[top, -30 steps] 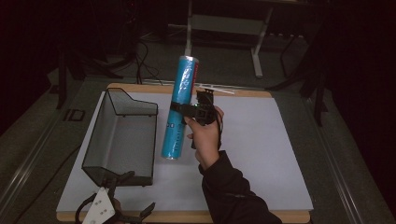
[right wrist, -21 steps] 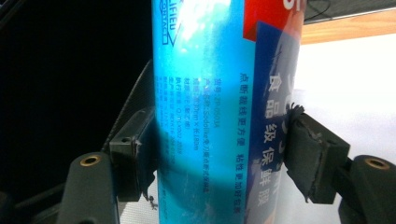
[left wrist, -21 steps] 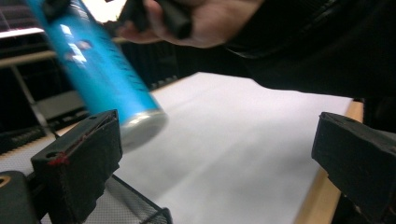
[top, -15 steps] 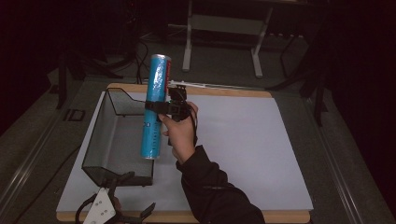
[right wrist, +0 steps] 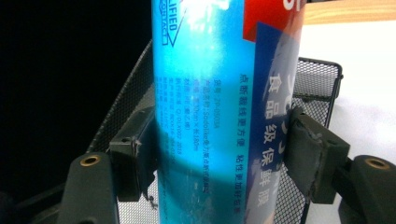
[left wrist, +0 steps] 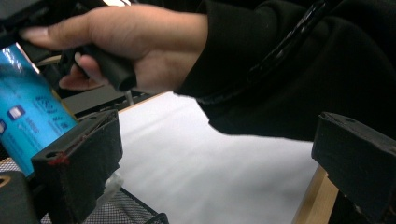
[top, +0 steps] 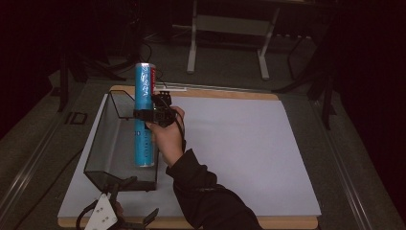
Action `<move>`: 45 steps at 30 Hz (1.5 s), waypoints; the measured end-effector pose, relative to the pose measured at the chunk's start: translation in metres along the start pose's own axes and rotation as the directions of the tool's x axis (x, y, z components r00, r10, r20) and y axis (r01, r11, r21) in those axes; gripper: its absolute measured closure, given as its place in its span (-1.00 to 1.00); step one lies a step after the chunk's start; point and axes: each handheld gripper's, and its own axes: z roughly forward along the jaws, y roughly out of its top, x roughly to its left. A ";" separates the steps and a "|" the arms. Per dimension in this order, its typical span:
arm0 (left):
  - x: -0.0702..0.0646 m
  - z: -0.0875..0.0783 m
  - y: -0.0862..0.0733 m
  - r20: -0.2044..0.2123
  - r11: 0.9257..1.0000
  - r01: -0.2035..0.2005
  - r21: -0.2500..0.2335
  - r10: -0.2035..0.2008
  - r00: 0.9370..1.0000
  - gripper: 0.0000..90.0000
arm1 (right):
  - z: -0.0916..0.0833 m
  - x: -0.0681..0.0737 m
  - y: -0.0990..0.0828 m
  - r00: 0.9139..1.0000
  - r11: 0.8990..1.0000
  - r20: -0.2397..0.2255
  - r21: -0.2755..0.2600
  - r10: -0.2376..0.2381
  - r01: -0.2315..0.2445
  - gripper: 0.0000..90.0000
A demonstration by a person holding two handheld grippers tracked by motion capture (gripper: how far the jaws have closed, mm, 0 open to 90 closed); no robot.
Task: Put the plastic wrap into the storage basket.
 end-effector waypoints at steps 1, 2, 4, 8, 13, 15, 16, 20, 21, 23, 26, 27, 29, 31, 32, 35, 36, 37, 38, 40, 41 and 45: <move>0.000 0.000 0.000 0.002 1.000 0.000 -0.002 0.000 1.000 -0.94 | 0.003 0.001 -0.002 1.000 1.000 0.011 0.007 -0.010 0.010 -0.29; 0.000 0.000 0.000 0.002 1.000 0.000 -0.003 0.000 1.000 -0.94 | 0.005 0.001 -0.003 1.000 1.000 0.017 0.012 -0.012 0.012 -0.29; 0.000 0.000 0.000 0.003 1.000 -0.002 -0.002 0.002 1.000 -0.94 | 0.011 0.000 -0.006 1.000 1.000 0.023 0.028 -0.008 0.007 -0.29; 0.000 0.000 0.000 0.009 1.000 0.001 0.000 -0.001 1.000 -0.94 | 0.022 -0.001 -0.012 0.999 0.998 0.033 0.067 -0.010 0.008 -0.29; -0.001 0.000 0.000 0.008 1.000 -0.002 0.001 0.002 1.000 -0.94 | 0.035 -0.002 -0.024 0.998 0.993 0.067 0.120 -0.009 0.001 -0.29; -0.001 0.000 0.000 0.007 1.000 -0.003 0.000 0.003 1.000 -0.94 | 0.039 -0.002 -0.028 0.996 0.991 0.085 0.134 -0.016 0.005 -0.29; -0.001 0.000 0.000 0.007 1.000 -0.003 0.000 0.003 1.000 -0.94 | 0.041 -0.002 -0.030 0.995 0.990 0.100 0.143 -0.016 0.002 -0.29; -0.001 0.000 0.000 0.010 1.000 -0.004 -0.002 0.004 1.000 -0.94 | 0.045 -0.003 -0.034 0.994 0.988 0.108 0.155 -0.012 -0.005 -0.29; -0.001 0.000 0.000 0.010 1.000 -0.004 -0.001 0.004 1.000 -0.94 | 0.046 -0.004 -0.035 0.994 0.988 0.112 0.154 -0.004 -0.013 -0.29; -0.001 0.000 0.000 0.010 1.000 -0.007 -0.003 0.007 1.000 -0.94 | 0.047 -0.004 -0.035 0.993 0.987 0.118 0.158 -0.003 -0.015 -0.29; -0.001 0.000 0.000 0.009 1.000 -0.006 -0.002 0.006 1.000 -0.94 | 0.050 -0.004 -0.037 0.991 0.986 0.137 0.166 -0.007 -0.016 -0.29; -0.001 0.000 0.000 0.009 1.000 -0.006 -0.001 0.006 1.000 -0.94 | 0.050 -0.004 -0.037 0.990 0.986 0.138 0.166 -0.007 -0.016 -0.29; -0.001 0.000 0.000 0.008 1.000 -0.007 -0.002 0.007 1.000 -0.94 | 0.052 -0.004 -0.037 0.990 0.985 0.142 0.174 -0.005 -0.020 -0.29; -0.001 0.000 0.000 0.008 1.000 -0.008 0.000 0.008 1.000 -0.94 | 0.053 -0.004 -0.038 0.990 0.984 0.143 0.174 -0.002 -0.024 -0.29; -0.001 0.000 0.000 0.008 1.000 -0.009 -0.001 0.009 1.000 -0.94 | 0.054 -0.004 -0.039 0.990 0.984 0.139 0.175 0.001 -0.025 -0.29; -0.001 0.000 0.000 0.008 1.000 -0.007 -0.001 0.007 1.000 -0.94 | 0.059 -0.007 -0.042 0.990 0.982 0.141 0.187 0.011 -0.038 -0.29; -0.001 0.000 0.000 0.010 1.000 -0.008 -0.001 0.008 1.000 -0.94 | 0.060 -0.007 -0.043 0.989 0.981 0.147 0.189 0.019 -0.047 -0.30; -0.001 -0.001 0.000 0.009 1.000 -0.009 -0.001 0.009 1.000 -0.94 | 0.061 -0.008 -0.044 0.989 0.980 0.149 0.192 0.019 -0.048 -0.30; -0.001 -0.001 0.000 0.008 1.000 -0.008 -0.003 0.008 1.000 -0.94 | 0.062 -0.008 -0.045 0.988 0.982 0.152 0.185 0.018 -0.047 -0.30; -0.001 -0.001 0.000 0.009 1.000 -0.005 -0.002 0.005 1.000 -0.94 | 0.062 -0.009 -0.044 0.988 0.981 0.155 0.189 0.019 -0.048 -0.30; -0.001 -0.001 0.000 0.008 1.000 -0.007 0.000 0.007 1.000 -0.94 | 0.063 -0.010 -0.044 0.987 0.981 0.158 0.189 0.021 -0.051 -0.30; -0.001 0.000 0.000 0.012 1.000 -0.010 0.002 0.010 1.000 -0.94 | 0.063 -0.007 -0.045 0.985 0.983 0.171 0.181 -0.010 -0.022 -0.32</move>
